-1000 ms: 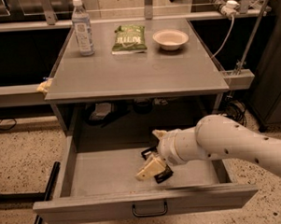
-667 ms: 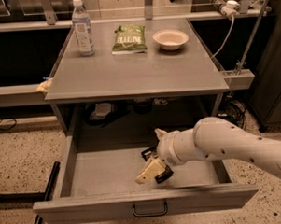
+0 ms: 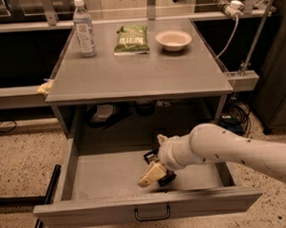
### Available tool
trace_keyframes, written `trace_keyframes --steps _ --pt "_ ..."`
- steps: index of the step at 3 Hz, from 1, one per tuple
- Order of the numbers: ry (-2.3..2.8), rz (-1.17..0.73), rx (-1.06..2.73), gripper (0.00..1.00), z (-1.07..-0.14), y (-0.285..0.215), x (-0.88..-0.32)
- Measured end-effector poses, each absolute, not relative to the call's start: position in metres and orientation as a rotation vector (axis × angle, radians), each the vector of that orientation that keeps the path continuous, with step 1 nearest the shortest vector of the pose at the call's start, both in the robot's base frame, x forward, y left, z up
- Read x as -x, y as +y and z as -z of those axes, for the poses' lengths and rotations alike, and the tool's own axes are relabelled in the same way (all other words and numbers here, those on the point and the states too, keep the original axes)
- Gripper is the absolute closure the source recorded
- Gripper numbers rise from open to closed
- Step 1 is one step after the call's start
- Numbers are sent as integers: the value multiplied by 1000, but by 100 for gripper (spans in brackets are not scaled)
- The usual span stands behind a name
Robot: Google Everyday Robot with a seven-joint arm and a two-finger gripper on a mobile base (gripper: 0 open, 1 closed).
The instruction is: Pick rxbar chocolate from top drawer and place on counter
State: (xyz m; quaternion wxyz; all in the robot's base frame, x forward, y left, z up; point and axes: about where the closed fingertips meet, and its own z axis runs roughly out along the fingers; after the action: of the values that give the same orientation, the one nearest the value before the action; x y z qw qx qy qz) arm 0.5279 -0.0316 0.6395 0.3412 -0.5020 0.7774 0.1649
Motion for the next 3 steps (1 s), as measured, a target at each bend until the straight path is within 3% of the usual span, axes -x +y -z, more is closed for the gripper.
trace_keyframes --steps 3 --pt "2143 -327 1309 5 -595 -57 -535"
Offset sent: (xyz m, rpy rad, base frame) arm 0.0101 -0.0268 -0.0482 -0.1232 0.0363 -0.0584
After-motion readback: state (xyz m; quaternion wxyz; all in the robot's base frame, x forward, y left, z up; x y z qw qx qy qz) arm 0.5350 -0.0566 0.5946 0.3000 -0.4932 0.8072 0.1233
